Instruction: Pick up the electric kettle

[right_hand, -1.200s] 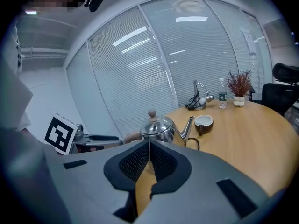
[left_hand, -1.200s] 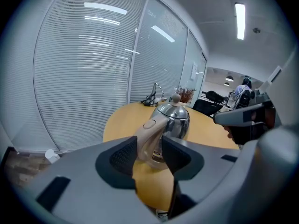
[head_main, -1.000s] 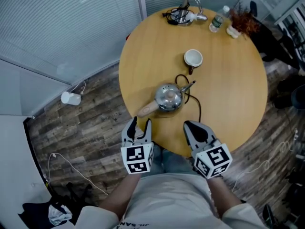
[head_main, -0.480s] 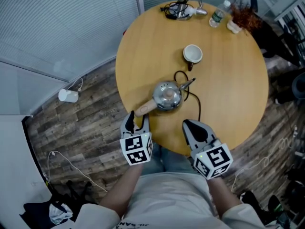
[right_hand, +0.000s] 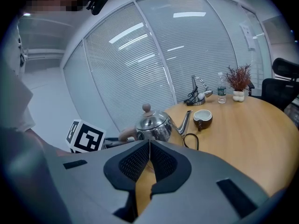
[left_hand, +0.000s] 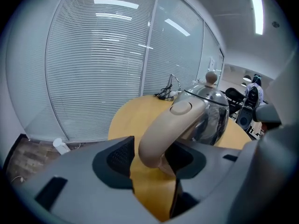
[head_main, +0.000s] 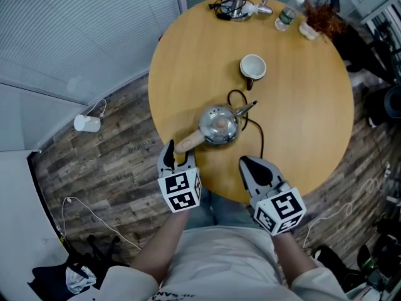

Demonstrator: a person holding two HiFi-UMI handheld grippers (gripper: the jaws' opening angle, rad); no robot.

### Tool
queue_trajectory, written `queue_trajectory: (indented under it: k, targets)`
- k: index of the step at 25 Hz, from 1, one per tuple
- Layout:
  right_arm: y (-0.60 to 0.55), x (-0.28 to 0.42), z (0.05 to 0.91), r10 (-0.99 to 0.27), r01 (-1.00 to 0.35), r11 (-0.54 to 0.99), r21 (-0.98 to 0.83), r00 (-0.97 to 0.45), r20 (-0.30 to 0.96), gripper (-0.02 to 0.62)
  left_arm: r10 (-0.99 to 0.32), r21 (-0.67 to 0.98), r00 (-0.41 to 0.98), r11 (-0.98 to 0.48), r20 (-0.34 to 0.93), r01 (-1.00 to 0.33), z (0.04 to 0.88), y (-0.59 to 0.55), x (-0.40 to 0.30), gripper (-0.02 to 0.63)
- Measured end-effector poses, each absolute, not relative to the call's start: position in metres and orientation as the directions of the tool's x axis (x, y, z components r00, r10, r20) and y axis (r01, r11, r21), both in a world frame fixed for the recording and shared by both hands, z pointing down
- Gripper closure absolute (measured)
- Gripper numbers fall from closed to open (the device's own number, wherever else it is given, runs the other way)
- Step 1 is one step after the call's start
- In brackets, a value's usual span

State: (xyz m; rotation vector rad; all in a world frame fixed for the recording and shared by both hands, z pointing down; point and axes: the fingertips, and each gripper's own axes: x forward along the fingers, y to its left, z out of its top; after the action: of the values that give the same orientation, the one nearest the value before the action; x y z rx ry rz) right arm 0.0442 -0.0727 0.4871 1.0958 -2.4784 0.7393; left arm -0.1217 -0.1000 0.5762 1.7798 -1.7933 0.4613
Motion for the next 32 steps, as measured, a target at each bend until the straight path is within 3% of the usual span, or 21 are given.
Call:
queue_trajectory:
  k: [32]
  targets:
    - [-0.088,0.045,0.505,-0.577,-0.777,0.527,-0.345,-0.625,0.526,0.563,-0.797,0.056,-0.011,0.056,0.603,-0.997,0.596,-0.145,-0.143,0.411]
